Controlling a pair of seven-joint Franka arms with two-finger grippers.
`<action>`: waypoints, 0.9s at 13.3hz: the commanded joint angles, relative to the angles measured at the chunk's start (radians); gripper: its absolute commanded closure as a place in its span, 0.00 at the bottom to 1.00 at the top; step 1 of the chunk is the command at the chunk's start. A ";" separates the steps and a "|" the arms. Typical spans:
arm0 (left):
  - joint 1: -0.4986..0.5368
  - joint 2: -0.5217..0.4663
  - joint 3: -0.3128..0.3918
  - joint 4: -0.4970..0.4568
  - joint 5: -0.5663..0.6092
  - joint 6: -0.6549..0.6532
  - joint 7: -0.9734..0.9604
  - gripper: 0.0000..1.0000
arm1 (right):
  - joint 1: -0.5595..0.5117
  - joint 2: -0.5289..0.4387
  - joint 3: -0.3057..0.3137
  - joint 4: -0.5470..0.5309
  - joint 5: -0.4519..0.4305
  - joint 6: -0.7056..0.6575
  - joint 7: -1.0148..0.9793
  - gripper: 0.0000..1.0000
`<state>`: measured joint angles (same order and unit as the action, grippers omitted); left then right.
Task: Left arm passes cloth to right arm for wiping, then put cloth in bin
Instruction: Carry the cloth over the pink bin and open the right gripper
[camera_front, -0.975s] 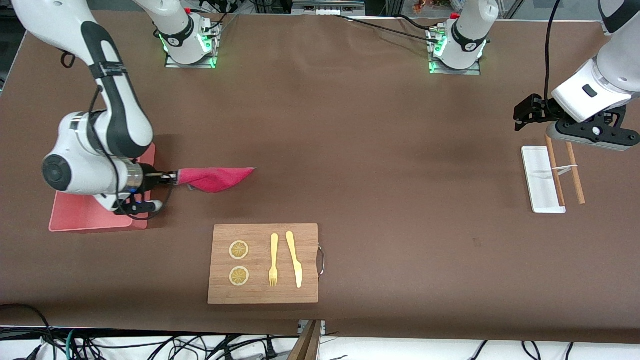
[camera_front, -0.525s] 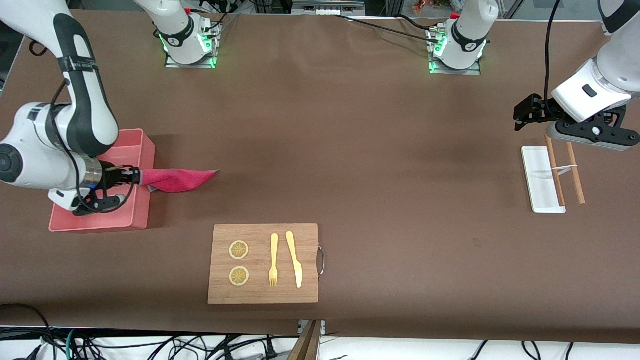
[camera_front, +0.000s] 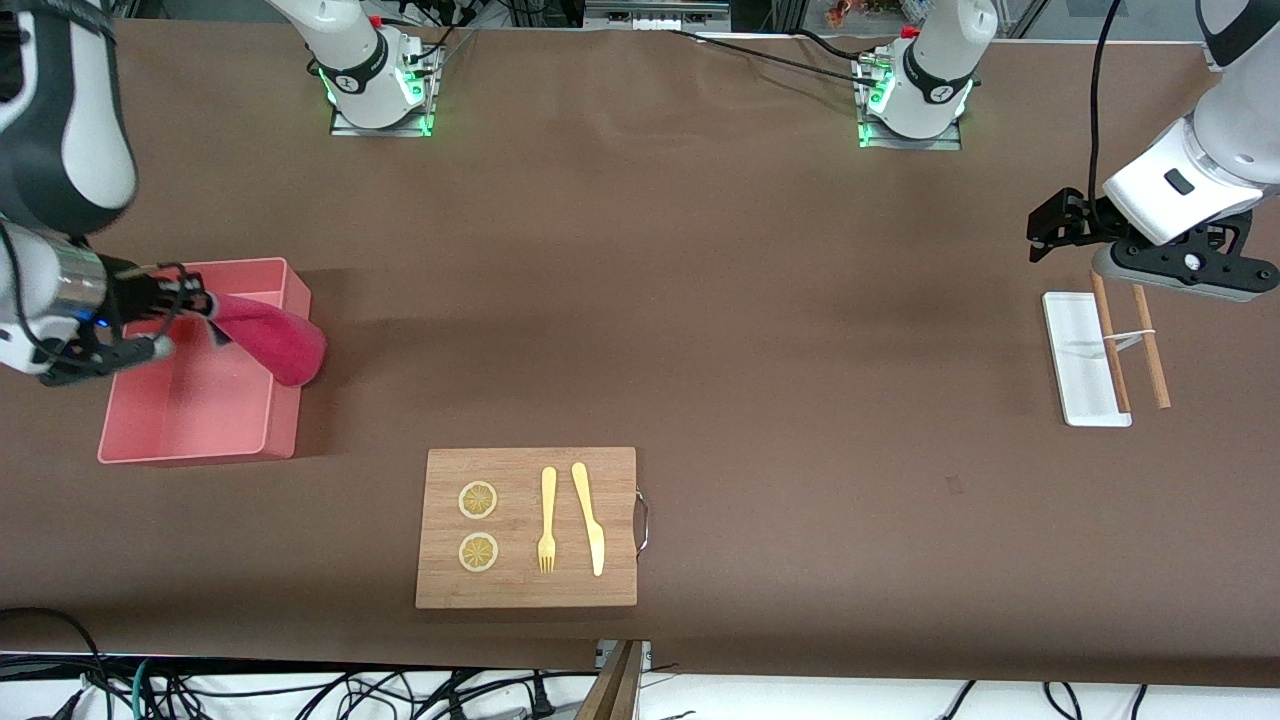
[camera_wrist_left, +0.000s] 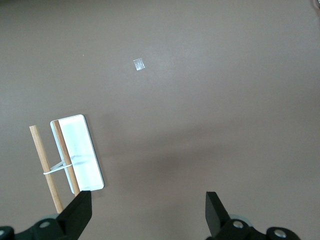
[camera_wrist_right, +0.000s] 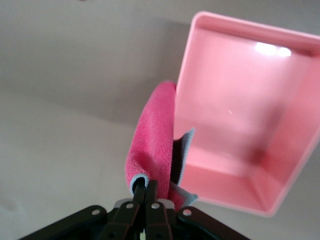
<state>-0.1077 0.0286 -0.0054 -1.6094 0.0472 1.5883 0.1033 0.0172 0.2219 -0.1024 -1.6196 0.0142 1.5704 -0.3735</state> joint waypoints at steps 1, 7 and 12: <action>-0.009 0.005 0.005 0.013 0.006 0.001 0.003 0.00 | -0.006 -0.062 -0.031 0.030 -0.034 -0.091 -0.066 1.00; -0.009 0.005 0.005 0.013 0.006 0.001 0.003 0.00 | -0.013 -0.061 -0.066 0.038 -0.068 -0.026 -0.137 1.00; -0.010 0.004 0.005 0.013 0.006 0.001 0.003 0.00 | -0.022 -0.049 -0.066 0.014 -0.091 0.063 -0.165 1.00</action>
<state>-0.1088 0.0292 -0.0054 -1.6093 0.0472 1.5883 0.1033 0.0107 0.1770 -0.1761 -1.5918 -0.0579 1.6078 -0.5078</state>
